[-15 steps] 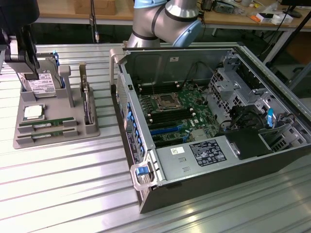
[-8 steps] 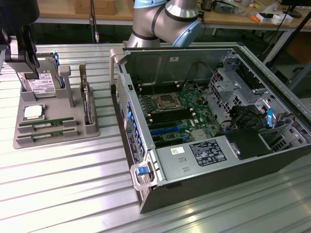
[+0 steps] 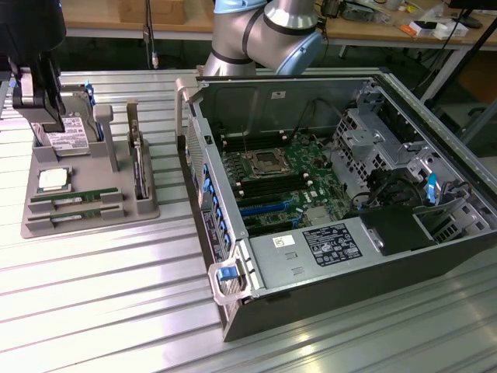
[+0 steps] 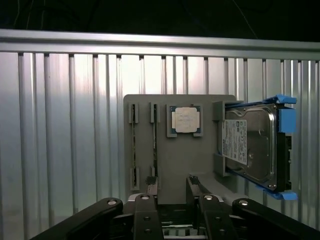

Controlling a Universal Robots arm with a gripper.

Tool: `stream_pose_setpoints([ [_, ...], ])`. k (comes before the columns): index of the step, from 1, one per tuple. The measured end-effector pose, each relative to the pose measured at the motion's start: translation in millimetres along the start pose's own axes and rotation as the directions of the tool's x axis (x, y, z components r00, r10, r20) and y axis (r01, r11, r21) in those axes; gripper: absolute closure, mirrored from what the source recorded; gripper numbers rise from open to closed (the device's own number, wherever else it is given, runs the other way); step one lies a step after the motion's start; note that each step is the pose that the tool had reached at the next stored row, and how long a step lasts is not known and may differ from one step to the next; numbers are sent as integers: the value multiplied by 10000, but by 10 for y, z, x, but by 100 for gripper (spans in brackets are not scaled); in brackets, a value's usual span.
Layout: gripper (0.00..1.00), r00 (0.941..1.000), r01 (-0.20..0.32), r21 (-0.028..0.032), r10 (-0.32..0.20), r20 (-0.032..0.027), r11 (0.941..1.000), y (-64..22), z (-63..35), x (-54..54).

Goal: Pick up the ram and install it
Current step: 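Pick up the ram and move it above insertion slot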

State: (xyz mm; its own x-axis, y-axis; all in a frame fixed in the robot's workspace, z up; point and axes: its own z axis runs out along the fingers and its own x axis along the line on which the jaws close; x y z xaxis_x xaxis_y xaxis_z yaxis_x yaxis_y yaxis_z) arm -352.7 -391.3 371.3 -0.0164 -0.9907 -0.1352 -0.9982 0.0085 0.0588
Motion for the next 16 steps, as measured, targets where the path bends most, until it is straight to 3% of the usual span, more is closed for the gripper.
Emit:
stream_pose_setpoints([
  [11,64,10000,4,23,-4,1,10000,-14,235,32],
  [16,64,9998,178,145,-178,-8,9997,-1,327,36],
])
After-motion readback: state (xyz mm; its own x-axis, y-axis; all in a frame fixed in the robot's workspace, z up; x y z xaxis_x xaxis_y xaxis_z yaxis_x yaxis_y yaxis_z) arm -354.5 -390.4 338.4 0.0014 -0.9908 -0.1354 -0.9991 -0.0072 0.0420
